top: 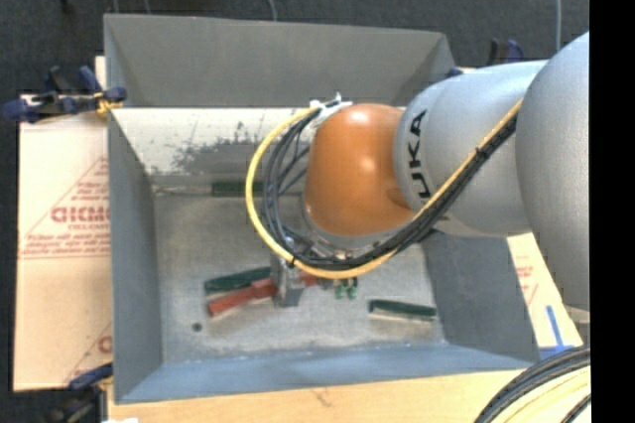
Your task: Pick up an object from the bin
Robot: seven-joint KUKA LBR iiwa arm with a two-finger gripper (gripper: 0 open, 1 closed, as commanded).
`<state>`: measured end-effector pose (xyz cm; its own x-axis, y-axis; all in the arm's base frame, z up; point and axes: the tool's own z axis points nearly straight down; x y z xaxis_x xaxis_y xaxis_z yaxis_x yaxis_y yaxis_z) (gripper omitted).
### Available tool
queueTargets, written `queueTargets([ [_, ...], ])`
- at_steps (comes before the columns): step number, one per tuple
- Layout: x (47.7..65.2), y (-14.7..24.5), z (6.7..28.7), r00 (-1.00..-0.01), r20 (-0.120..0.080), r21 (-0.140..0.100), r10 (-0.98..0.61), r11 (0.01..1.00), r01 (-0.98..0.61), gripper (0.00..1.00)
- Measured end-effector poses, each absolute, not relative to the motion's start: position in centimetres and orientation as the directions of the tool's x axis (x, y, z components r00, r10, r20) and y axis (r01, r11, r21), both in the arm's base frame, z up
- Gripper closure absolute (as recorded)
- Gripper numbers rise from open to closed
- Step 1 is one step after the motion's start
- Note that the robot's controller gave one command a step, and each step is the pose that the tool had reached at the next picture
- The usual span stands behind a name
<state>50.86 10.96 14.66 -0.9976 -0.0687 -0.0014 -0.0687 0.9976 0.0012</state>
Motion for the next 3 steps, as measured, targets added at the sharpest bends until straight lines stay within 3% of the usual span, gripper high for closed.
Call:
queueTargets([
  [3,50.86,10.95,14.66,-0.998,-0.001,0.001,-0.067,0.998,-0.067,1.00],
])
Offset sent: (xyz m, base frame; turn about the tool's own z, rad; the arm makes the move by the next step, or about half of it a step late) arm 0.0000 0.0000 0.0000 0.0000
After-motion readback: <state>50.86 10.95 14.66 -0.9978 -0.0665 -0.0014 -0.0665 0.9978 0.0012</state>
